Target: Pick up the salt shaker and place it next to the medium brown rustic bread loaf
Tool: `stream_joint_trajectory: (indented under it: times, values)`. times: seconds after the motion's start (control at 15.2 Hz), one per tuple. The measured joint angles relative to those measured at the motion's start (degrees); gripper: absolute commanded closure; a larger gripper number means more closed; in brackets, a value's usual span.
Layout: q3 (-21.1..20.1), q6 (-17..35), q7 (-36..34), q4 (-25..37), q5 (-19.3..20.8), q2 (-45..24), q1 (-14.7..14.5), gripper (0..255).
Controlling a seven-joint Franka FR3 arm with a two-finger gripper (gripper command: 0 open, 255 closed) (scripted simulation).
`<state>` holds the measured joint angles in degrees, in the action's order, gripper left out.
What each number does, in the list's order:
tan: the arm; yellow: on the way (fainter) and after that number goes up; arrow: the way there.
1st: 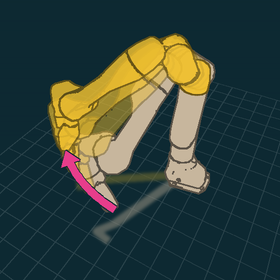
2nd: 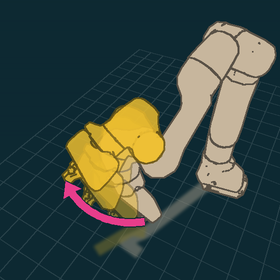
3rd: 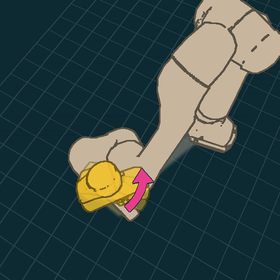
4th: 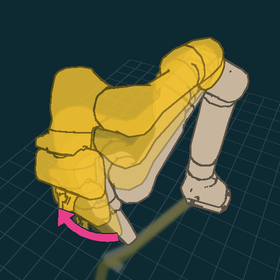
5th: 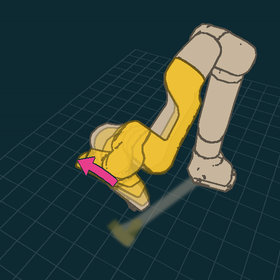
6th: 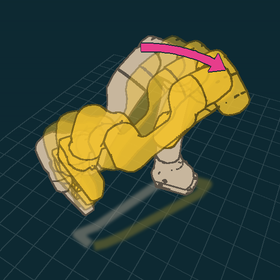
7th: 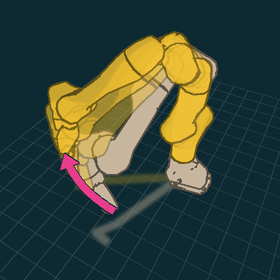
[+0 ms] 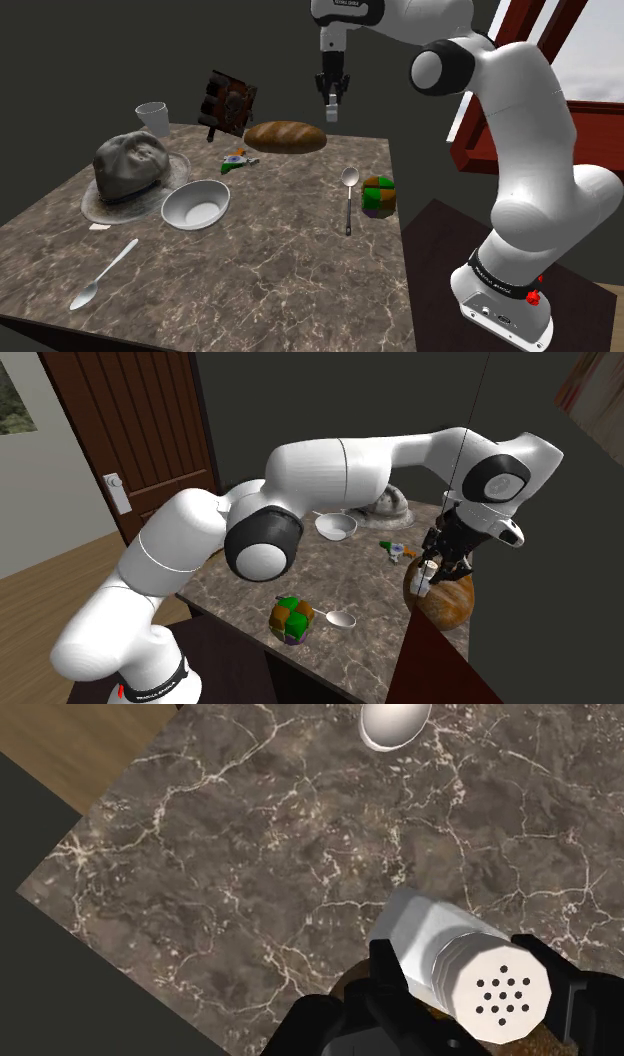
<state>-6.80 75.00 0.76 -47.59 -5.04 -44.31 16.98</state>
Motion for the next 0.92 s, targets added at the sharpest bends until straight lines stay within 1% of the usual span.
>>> stream_joint_trajectory:
  times: [0.07,0.13,0.2,0.26,0.4,0.53,0.73,0.92]
  values:
    - [0.2,-3.2,0.5,7.5,0.3,-4.4,0.2,255]
    - [0.3,-4.4,0.8,10.3,0.5,-6.2,0.4,255]
    - [0.4,-3.2,1.2,8.2,0.5,-5.5,0.7,255]
    - [0.4,-2.7,1.3,8.1,0.6,-5.8,0.7,255]
    - [0.5,0.1,1.7,3.3,0.5,-3.8,1.0,255]
    - [0.5,2.2,2.0,0.3,0.5,-3.0,1.1,255]
    - [0.5,5.2,2.3,-3.5,0.4,-2.1,1.2,255]
    - [0.6,7.5,2.7,-5.7,0.5,-2.3,1.3,255]
